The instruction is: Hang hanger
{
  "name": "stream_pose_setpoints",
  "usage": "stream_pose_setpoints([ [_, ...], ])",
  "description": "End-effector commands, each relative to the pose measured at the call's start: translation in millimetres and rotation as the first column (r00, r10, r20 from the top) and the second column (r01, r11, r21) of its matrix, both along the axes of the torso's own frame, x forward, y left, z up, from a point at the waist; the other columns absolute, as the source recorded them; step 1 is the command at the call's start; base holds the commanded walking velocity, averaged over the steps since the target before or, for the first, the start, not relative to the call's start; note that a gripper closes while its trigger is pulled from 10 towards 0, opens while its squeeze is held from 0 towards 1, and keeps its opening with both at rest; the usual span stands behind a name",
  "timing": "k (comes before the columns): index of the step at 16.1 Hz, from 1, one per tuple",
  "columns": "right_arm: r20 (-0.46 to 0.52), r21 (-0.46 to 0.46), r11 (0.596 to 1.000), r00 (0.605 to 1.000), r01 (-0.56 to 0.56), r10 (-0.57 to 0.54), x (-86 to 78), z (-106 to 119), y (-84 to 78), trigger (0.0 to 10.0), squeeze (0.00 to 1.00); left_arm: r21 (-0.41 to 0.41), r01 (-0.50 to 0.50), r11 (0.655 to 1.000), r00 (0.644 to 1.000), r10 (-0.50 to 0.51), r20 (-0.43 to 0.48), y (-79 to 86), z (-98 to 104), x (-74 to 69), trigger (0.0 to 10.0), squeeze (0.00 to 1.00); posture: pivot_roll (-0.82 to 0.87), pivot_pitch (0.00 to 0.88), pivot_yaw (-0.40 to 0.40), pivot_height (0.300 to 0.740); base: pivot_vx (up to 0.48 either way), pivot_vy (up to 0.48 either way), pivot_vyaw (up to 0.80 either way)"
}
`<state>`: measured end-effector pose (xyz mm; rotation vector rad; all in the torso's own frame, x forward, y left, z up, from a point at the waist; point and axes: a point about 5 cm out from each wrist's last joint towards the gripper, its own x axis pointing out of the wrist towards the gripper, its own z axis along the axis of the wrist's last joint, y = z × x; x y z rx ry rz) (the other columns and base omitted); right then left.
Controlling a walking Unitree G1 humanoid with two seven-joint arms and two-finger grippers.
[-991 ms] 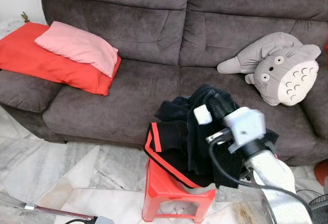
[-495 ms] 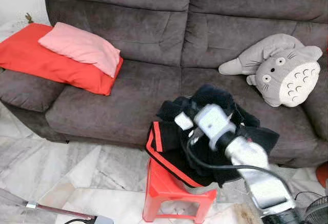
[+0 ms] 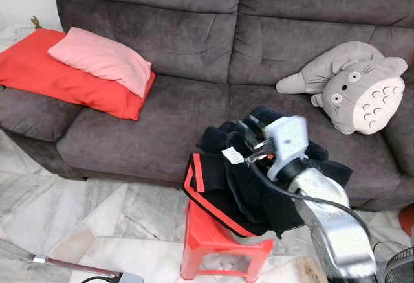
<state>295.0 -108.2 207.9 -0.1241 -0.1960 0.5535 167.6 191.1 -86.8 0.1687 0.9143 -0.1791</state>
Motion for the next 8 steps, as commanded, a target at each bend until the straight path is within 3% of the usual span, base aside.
stream_pose_setpoints([
  [1, -0.020, 0.053, 0.999, 1.000, -0.010, 0.011, -8.9, 5, 0.8, 10.0, 1.00, -0.009, 0.004, 1.000, 0.997, -0.005, -0.071, -0.8, -8, -18.0, 10.0, 0.00, -0.17, 0.183, -0.004, 0.740, 0.000, 0.000, 0.00],
  [4, -0.061, 0.092, 0.994, 0.996, -0.062, 0.067, -38.0, 0, 13.6, 10.0, 1.00, -0.012, 0.006, 1.000, 0.997, -0.007, -0.071, -1.0, -8, -17.8, 10.0, 0.00, -0.18, 0.183, -0.006, 0.740, 0.000, 0.000, 0.00],
  [5, -0.047, 0.156, 0.988, 0.999, -0.020, 0.028, -46.6, 7, 9.5, 10.0, 1.00, -0.013, 0.007, 1.000, 0.997, -0.008, -0.071, -1.0, -8, -17.7, 10.0, 0.00, -0.18, 0.183, -0.006, 0.740, 0.000, 0.000, 0.00],
  [7, -0.002, 0.151, 0.983, 0.994, 0.108, -0.109, -64.8, 18, -6.2, 10.0, 1.00, -0.010, 0.008, 1.000, 0.997, -0.009, -0.072, -0.7, -8, -17.2, 10.0, 0.00, -0.19, 0.182, -0.008, 0.740, 0.000, 0.000, 0.00],
  [8, -0.033, 0.210, 0.960, 0.982, 0.188, -0.185, -76.6, 17, -17.8, 10.0, 1.00, -0.008, 0.017, 1.000, 0.997, -0.018, -0.074, -0.4, -8, -16.6, 10.0, 0.00, -0.20, 0.183, -0.007, 0.740, 0.000, 0.000, 0.00],
])
